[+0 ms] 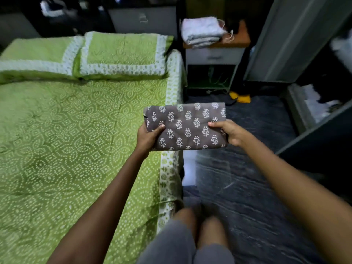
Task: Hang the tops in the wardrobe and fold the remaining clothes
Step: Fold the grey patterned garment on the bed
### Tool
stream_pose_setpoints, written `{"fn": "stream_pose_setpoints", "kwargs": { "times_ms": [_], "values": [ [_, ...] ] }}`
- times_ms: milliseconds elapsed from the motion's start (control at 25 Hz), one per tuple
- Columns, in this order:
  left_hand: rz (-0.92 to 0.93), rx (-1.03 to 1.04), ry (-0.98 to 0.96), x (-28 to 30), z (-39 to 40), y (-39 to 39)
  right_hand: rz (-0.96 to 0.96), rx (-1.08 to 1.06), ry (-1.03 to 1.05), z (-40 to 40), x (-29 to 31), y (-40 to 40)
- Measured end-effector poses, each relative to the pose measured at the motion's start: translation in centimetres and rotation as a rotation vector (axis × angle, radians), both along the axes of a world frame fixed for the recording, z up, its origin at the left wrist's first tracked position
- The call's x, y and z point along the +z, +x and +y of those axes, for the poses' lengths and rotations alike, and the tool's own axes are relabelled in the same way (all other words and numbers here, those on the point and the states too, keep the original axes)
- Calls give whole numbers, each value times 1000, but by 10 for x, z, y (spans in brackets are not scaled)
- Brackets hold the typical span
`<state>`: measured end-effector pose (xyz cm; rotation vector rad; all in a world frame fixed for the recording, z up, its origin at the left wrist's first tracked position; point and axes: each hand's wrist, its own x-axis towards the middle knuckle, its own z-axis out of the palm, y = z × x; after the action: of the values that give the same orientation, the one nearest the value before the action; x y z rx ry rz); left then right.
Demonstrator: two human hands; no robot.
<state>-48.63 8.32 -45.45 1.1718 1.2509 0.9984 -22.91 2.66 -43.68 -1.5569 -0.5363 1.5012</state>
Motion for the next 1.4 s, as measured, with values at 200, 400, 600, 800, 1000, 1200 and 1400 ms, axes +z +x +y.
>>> {"fn": "stream_pose_setpoints", "kwargs": {
  "times_ms": [200,400,600,800,1000,1200,1400],
  "values": [
    [-3,-182,-19,131,-7,55,-51,-72,-85,-30,129,49],
    [-67,-314,4,201,-2,112,-121,-114,-95,-33,198,106],
    [-71,-380,29,222,40,173,-49,-172,-17,-16,206,155],
    [-5,-427,82,234,116,247,3,-321,44,36,204,209],
    [134,-547,169,255,232,355,84,-546,141,109,211,282],
    [389,-875,327,300,334,501,182,-837,240,154,222,354],
    [537,-1073,655,324,383,662,287,-1066,388,190,219,444]
  ]
}}
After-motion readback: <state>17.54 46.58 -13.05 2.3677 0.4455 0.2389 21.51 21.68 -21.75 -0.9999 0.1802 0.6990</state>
